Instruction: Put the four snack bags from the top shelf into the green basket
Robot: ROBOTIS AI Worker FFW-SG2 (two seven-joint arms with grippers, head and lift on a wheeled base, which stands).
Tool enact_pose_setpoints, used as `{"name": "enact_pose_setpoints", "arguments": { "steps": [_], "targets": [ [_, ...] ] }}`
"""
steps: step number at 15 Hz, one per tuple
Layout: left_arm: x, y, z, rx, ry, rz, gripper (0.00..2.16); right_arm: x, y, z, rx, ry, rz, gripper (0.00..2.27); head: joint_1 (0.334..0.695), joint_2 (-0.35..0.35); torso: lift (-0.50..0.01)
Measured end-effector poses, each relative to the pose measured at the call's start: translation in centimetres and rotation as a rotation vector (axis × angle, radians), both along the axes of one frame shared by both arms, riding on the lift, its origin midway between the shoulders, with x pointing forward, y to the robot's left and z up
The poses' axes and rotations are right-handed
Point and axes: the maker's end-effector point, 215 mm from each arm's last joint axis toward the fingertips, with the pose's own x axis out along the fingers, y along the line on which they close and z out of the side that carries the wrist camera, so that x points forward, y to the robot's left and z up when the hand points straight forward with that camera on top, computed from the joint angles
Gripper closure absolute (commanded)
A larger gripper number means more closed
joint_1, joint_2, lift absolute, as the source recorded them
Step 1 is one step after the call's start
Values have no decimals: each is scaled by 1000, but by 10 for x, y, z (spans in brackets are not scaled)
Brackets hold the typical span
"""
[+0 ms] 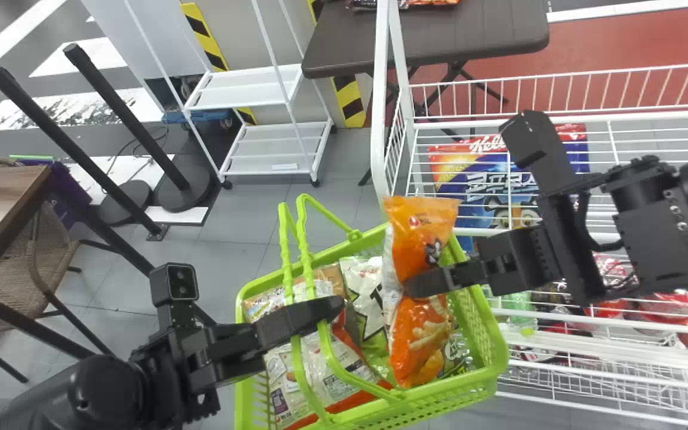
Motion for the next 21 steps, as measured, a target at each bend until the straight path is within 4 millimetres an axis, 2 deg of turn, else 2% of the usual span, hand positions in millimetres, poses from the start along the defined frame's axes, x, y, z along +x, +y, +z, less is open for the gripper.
{"name": "enact_pose_setpoints", "arguments": {
  "steps": [3, 5, 7, 10, 11, 12, 13, 15, 16, 17, 19, 21],
  "targets": [
    [-3, -1, 0, 3, 2, -4, 2148, -4, 14, 10, 51, 33, 40, 29, 695, 350, 0],
    [-4, -1, -1, 5, 4, -5, 2148, -2, 15, 21, 87, 40, 43, 43, 695, 350, 0],
    [-5, 0, -1, 5, 5, -7, 2148, 4, 11, 31, 124, 46, 24, 46, 695, 350, 0],
    [-6, 3, 0, 4, 5, -5, 2148, 16, -10, 52, 200, 27, -42, 56, 695, 350, 0],
    [-7, 5, 1, 6, 4, -2, 2148, 21, -24, 54, 197, -9, -79, 60, 695, 350, 0],
    [-8, 8, 1, 12, 1, 5, 2148, 26, -42, 48, 162, -52, -126, 60, 695, 350, 0],
    [-8, 11, 1, 21, -7, 12, 2148, 30, -61, 33, 102, -84, -174, 70, 695, 350, 0],
    [-11, 14, 1, 57, -45, 25, 2148, 37, -111, -13, -63, -127, -286, 73, 695, 350, 0],
    [-14, 14, 1, 71, -59, 26, 2148, 47, -131, -25, -107, -167, -352, 73, 695, 328, 0],
    [-18, 13, 1, 89, -77, 28, 2148, 66, -155, -32, -144, -246, -442, 73, 695, 260, 0],
    [-26, 13, -1, 157, -140, 37, 2148, 104, -206, -23, -213, -497, -624, 73, 695, 184, 0],
    [-31, 13, -10, 218, -160, 39, 2148, 121, -243, 11, -243, -782, -743, 73, 695, 128, 0]
  ]
}}
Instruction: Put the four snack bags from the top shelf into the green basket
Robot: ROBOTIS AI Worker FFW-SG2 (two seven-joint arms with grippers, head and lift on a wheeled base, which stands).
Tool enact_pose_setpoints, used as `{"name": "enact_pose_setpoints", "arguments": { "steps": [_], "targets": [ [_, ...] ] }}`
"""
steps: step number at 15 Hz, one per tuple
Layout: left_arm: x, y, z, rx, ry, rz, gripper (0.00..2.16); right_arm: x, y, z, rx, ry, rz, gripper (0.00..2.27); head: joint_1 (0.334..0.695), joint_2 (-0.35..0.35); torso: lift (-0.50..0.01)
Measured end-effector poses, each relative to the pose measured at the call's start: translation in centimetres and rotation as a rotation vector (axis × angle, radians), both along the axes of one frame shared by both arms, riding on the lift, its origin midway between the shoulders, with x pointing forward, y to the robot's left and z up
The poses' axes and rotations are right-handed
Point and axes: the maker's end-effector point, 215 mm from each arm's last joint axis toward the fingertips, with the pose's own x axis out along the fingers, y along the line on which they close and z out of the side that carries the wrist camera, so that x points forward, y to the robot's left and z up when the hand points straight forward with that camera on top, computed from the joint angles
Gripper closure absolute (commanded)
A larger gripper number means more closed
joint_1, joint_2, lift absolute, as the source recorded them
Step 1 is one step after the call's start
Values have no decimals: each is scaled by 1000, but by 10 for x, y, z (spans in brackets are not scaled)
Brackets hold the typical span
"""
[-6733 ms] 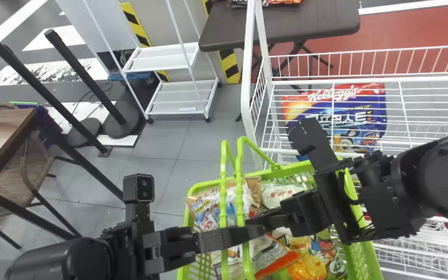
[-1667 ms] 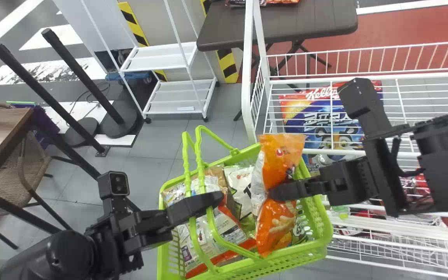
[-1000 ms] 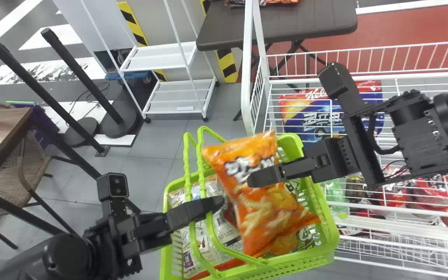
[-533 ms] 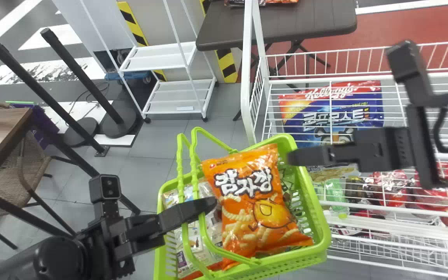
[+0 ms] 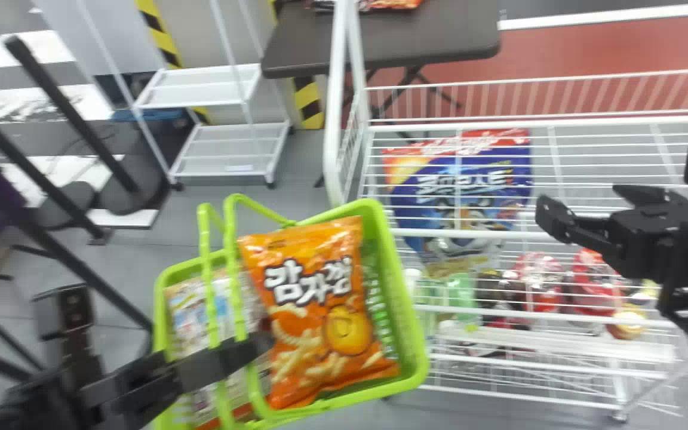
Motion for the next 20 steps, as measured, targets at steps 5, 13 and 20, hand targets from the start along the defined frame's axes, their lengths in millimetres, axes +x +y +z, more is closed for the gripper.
{"name": "enact_pose_setpoints", "arguments": {
  "steps": [5, 13, 20],
  "targets": [
    [-17, -6, -10, 91, -1, -14, 2148, -36, -41, 33, -59, -299, -82, 73, 695, 58, 0],
    [-38, -16, -23, 164, 32, -23, 2148, -76, -95, 26, -27, -374, -172, 73, 695, -69, 0],
    [-40, -20, -24, 173, 31, -25, 2148, -85, -97, 17, -4, -366, -190, 73, 695, -80, 0]
  ]
}}
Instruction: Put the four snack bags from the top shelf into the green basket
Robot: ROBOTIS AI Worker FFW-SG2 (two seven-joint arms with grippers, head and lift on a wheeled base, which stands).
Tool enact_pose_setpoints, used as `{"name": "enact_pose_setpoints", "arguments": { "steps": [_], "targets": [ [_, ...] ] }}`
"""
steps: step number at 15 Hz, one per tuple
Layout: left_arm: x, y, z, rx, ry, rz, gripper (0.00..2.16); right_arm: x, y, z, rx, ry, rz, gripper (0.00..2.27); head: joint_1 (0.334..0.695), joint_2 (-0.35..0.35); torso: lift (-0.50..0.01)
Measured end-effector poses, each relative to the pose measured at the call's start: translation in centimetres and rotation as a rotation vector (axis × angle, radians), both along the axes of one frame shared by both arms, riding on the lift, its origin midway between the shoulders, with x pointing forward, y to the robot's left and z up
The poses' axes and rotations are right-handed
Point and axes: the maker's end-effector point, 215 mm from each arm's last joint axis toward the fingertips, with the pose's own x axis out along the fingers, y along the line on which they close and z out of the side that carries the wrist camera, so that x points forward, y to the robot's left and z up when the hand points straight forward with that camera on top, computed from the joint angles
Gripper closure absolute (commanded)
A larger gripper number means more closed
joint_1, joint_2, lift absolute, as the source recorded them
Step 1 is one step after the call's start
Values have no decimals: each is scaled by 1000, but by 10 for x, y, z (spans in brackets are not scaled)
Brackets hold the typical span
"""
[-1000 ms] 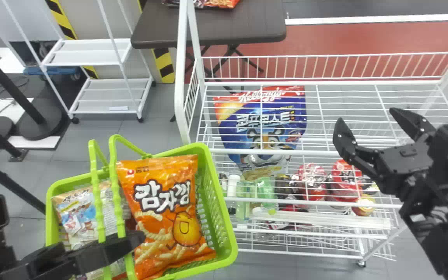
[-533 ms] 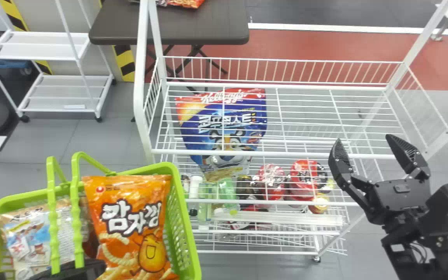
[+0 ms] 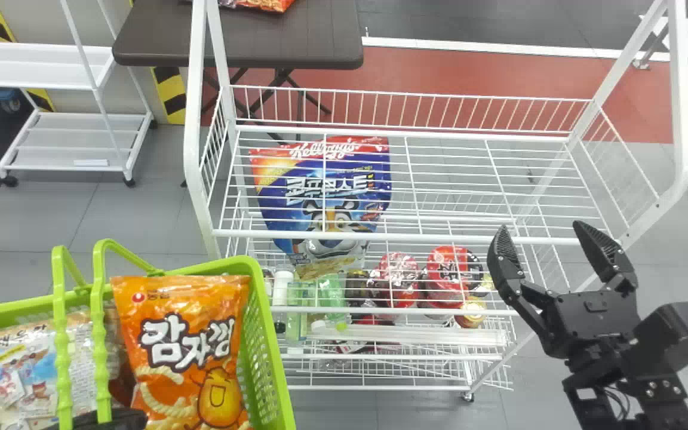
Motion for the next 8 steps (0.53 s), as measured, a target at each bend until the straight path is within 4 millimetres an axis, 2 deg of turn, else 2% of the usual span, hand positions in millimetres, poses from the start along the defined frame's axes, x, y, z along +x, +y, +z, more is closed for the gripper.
{"name": "enact_pose_setpoints", "arguments": {
  "steps": [8],
  "targets": [
    [3, -4, -1, 2, -2, -8, 2148, 2, 1, -1, 3, 6, 3, 83, 695, -86, 0]
  ]
}}
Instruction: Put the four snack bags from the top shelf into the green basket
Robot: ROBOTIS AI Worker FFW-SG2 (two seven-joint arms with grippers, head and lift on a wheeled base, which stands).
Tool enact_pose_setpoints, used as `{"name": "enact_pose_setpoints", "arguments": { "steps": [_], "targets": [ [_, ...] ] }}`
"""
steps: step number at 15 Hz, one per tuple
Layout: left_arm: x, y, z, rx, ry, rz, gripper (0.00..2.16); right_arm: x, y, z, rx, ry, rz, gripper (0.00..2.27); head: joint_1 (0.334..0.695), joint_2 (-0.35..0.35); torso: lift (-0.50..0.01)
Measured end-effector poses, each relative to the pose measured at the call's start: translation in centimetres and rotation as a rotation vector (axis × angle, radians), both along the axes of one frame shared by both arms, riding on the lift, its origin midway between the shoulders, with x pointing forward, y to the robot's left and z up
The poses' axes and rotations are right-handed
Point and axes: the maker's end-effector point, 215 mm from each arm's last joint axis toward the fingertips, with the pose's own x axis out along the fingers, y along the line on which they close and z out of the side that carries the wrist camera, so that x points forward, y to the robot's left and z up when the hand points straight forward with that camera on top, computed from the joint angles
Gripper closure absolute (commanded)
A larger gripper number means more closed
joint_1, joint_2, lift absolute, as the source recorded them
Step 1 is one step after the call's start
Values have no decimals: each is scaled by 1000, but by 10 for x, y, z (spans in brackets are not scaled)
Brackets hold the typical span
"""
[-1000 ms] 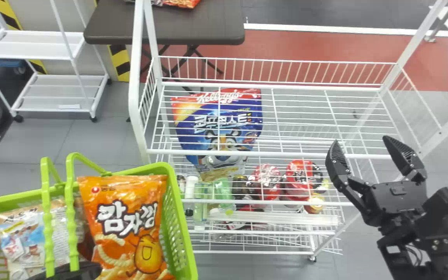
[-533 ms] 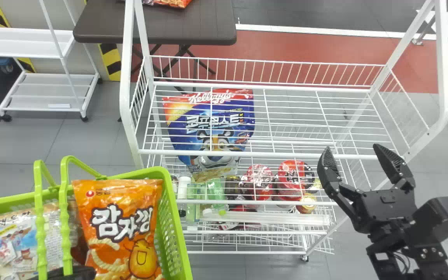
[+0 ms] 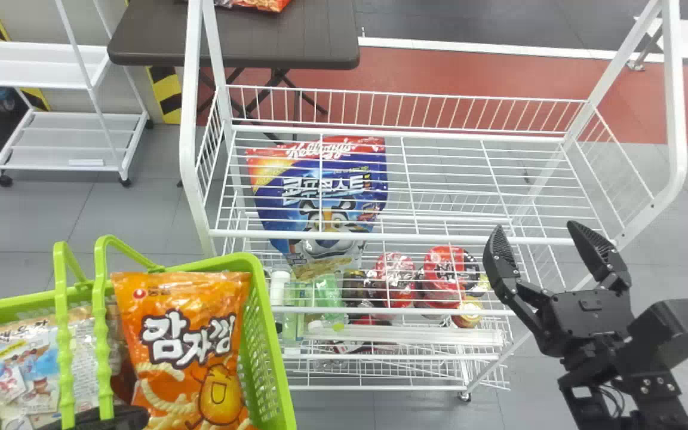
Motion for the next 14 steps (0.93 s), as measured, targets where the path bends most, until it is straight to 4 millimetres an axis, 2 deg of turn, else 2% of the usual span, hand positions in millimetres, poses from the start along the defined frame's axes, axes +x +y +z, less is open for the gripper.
{"name": "enact_pose_setpoints", "arguments": {
  "steps": [14],
  "targets": [
    [-7, 1, -3, 4, 20, -9, 2148, -3, 11, -4, 28, 11, 12, 90, 695, -65, 0]
  ]
}}
